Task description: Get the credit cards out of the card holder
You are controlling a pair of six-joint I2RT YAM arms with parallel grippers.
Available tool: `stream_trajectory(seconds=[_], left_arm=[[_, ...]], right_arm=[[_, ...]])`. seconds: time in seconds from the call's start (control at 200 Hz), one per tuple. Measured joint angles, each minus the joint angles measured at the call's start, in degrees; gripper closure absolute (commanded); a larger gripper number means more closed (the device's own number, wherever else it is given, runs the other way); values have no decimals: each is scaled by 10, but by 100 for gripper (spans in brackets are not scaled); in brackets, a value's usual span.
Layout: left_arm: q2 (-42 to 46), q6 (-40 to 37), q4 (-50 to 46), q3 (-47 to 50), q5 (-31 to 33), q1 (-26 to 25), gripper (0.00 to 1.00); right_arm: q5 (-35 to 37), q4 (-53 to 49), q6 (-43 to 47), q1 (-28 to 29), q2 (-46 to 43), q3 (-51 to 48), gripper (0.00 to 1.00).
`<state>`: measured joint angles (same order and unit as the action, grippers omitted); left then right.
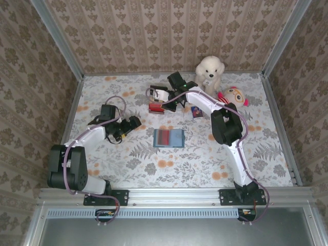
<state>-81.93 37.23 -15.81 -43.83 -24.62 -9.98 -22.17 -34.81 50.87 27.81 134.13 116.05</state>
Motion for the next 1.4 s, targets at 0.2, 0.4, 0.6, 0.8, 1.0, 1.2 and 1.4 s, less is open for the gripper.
stream_trajectory(seconds=[0.2,0.4,0.6,0.8,1.0,1.2,1.4], left_arm=[[-1,0,7,0,-12,0,0],[-1,0,6,0,-16,0,0],[-1,0,8,2,-20,0,0],[-1,0,8,4,-23,-1,0],[-1,0,8,4,-25,-5,0],[-1,0,8,4,-27,-14,0],[-1,-4,8,3,-26,-24,0]], right_arm=[[0,0,0,1,3,5,100],[-1,1,-2,2,16,13,100],[0,3,-3,5,29,13,98],[0,10,-12,6,31,13,92],[5,22,-20,6,31,13,83],[6,42,-33,7,29,2,78],[5,58,-50,7,8,-25,75]])
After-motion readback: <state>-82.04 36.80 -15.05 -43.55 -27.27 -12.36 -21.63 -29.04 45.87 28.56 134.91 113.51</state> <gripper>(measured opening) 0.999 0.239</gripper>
